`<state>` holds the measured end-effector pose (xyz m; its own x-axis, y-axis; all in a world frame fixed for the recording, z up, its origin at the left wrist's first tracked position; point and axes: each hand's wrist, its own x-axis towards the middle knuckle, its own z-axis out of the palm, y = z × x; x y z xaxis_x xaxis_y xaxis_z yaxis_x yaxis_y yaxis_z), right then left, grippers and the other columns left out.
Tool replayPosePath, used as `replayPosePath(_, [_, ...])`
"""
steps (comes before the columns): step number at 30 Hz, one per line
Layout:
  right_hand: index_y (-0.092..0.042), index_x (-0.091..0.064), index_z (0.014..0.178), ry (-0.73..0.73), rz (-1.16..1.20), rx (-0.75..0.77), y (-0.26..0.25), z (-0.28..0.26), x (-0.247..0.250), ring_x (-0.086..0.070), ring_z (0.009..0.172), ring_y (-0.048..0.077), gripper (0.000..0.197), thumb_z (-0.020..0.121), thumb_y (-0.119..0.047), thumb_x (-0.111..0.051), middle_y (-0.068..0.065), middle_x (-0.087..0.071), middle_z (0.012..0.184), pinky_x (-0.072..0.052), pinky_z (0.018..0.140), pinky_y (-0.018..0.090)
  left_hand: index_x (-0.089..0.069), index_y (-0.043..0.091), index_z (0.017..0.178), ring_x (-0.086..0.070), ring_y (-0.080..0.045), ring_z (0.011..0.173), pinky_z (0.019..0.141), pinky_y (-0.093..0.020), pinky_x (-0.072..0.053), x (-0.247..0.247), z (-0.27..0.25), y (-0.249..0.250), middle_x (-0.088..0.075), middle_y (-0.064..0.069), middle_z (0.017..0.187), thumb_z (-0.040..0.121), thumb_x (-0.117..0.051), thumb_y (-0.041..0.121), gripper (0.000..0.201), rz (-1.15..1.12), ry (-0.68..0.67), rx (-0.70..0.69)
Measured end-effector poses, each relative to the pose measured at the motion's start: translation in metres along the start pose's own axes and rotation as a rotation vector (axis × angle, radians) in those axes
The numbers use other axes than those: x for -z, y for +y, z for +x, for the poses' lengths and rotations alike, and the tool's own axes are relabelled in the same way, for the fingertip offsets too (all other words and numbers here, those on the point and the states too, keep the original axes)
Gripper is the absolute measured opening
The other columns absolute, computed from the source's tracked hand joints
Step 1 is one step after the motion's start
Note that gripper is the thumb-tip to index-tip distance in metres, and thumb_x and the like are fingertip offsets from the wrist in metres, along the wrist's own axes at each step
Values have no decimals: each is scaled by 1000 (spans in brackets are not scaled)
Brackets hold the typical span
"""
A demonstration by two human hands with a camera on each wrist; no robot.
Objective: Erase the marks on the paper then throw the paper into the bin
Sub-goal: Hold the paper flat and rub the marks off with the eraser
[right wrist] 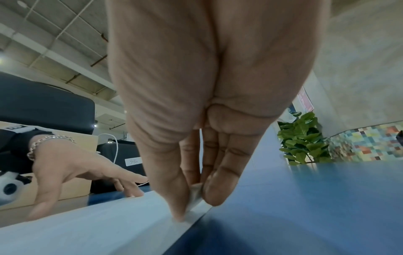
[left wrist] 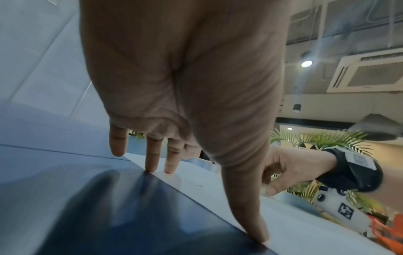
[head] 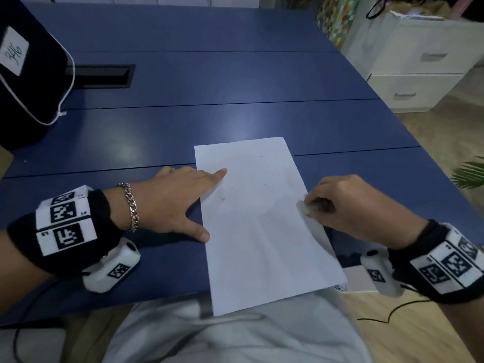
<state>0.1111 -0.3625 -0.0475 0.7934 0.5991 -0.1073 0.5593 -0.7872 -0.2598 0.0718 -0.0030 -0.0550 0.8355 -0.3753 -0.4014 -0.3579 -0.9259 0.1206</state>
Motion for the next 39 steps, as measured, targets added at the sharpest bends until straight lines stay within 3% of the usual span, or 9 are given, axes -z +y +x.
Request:
replayPosePath(3, [-28,-70,81,-34,-8,-25,-1,10,8,-59,74,2,13,93,-23,-73,-16,-59,83,-46,66,17,6,34,167,-32,-19,144,121,-42,-27,-4,3,1,-32,10,162,73,-63,90,129,-52,67,3])
replayPosePath(5, [-29,-74,86,-21,5,-12,-11,17,14,-60,77,2,9,94,-25,-72,-15,-62,84,-45,68,15,1,34,168,-18,-21,155,127,-44,-21,-6,5,2,-18,7,172,71,-61,94,130,-97,92,23])
replayPosePath(9, [-27,-76,93,-15,85,93,-45,41,12,-64,79,8,6,93,-25,-70,-12,-69,86,-54,76,28,14,44,164,17,-24,161,129,-60,3,-10,12,8,23,12,172,61,-55,102,136,-77,-37,60])
replayPosePath(13, [-28,-77,100,-41,71,145,-67,75,0,-61,79,9,14,92,-23,-67,-11,-68,88,-55,78,29,26,49,158,25,-29,158,122,-74,2,-14,16,10,36,14,167,54,-54,107,144,-31,-124,96])
replayPosePath(19, [-17,-76,98,-48,31,119,-80,99,-5,-63,83,20,15,88,-18,-65,-2,-70,87,-56,75,38,34,50,153,30,-37,156,116,-82,2,-15,21,10,41,13,165,42,-58,109,156,-26,-146,133])
replayPosePath(23, [-13,-69,80,-189,-86,322,-104,89,-14,-58,72,25,9,85,-16,-63,0,-61,75,-48,67,39,34,50,153,29,-38,156,114,-84,3,-14,23,10,41,13,165,40,-58,109,157,-30,-152,140])
replayPosePath(28, [-15,-75,91,-74,-81,134,-78,109,0,-63,83,26,13,88,-18,-62,1,-68,83,-49,69,36,35,49,153,29,-38,156,113,-85,1,-15,24,11,42,13,164,37,-57,110,160,-17,-159,152])
replayPosePath(34, [-14,-63,72,-252,-147,367,-107,85,-8,-55,66,26,13,82,-20,-57,2,-60,68,-45,64,38,38,50,151,29,-39,156,112,-85,5,-13,25,12,43,12,164,36,-58,109,161,-10,-172,152])
replayPosePath(39, [-18,-73,84,-68,-89,147,-75,109,4,-61,76,22,14,88,-16,-60,-3,-70,78,-53,69,36,37,48,152,30,-40,155,112,-85,7,-10,24,14,44,11,163,36,-58,109,162,9,-198,151])
